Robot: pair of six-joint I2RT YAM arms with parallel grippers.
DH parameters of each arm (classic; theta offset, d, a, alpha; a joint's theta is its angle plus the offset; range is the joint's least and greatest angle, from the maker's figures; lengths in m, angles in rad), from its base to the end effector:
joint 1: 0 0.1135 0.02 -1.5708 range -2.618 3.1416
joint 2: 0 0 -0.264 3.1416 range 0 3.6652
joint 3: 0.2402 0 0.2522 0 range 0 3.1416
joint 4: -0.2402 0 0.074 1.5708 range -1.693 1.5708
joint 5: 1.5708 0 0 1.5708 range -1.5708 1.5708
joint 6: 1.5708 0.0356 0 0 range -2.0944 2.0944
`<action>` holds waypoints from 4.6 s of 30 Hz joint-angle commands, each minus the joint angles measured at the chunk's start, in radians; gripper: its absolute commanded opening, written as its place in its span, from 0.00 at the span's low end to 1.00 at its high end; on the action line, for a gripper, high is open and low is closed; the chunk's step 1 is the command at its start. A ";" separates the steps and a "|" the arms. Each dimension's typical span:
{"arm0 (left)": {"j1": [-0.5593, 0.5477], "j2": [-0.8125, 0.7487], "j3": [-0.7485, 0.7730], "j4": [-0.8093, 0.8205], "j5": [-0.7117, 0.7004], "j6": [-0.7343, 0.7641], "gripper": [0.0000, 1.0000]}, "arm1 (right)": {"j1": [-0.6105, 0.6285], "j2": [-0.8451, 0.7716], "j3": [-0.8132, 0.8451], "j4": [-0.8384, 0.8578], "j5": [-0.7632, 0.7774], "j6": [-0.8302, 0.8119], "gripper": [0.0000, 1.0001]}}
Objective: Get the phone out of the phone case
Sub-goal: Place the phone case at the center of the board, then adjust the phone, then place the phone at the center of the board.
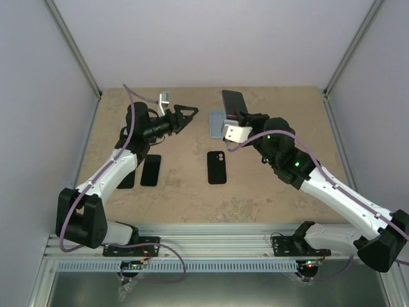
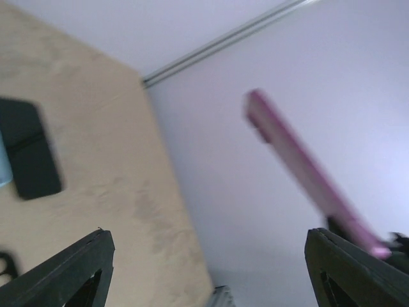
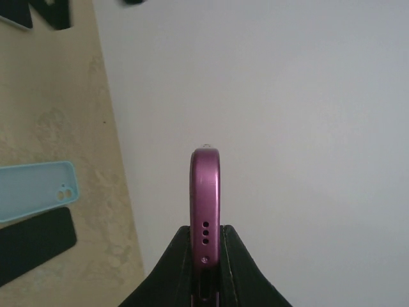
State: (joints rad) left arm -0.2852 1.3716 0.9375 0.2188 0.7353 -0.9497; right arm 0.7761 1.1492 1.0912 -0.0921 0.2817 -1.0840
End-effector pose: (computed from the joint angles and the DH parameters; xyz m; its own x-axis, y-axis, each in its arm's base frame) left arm 0.2939 -0.1111 0.3022 -0.8004 -0.3938 -0.4519 0.3207 0.3557 -0.8779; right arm 0.1975 0.1800 0.3839 0.3714 -0.8251 -0.4258 -0.3173 0.3182 -0.8933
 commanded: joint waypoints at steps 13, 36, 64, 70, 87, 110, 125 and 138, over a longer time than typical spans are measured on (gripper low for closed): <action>-0.065 -0.029 -0.022 0.614 0.137 -0.436 0.80 | 0.152 -0.093 -0.178 0.460 0.091 -0.389 0.01; -0.122 -0.040 -0.021 0.452 0.092 -0.336 0.48 | 0.251 -0.063 -0.247 0.543 0.112 -0.526 0.01; -0.050 0.043 0.001 0.538 0.105 -0.445 0.00 | 0.190 -0.145 -0.203 0.030 -0.028 -0.021 0.79; -0.032 0.073 0.015 0.573 0.126 -0.416 0.00 | 0.095 -0.150 -0.091 -0.192 -0.290 0.306 0.88; -0.056 0.056 -0.020 0.675 0.222 -0.256 0.00 | -0.349 0.141 0.260 -0.404 -1.173 1.172 0.77; -0.189 0.046 0.006 0.520 0.253 -0.062 0.00 | -0.437 0.208 0.033 0.025 -1.453 1.723 0.28; -0.193 0.053 0.077 0.202 0.203 0.152 0.98 | -0.559 0.183 -0.079 -0.237 -1.461 1.488 0.00; -0.166 0.070 0.137 0.040 0.122 0.257 0.99 | -0.691 0.328 -0.120 -0.482 -1.365 1.163 0.01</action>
State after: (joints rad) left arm -0.4606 1.4425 1.0344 0.3229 0.8955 -0.7544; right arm 0.0986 1.4143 0.9764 -0.5114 -1.0943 0.1982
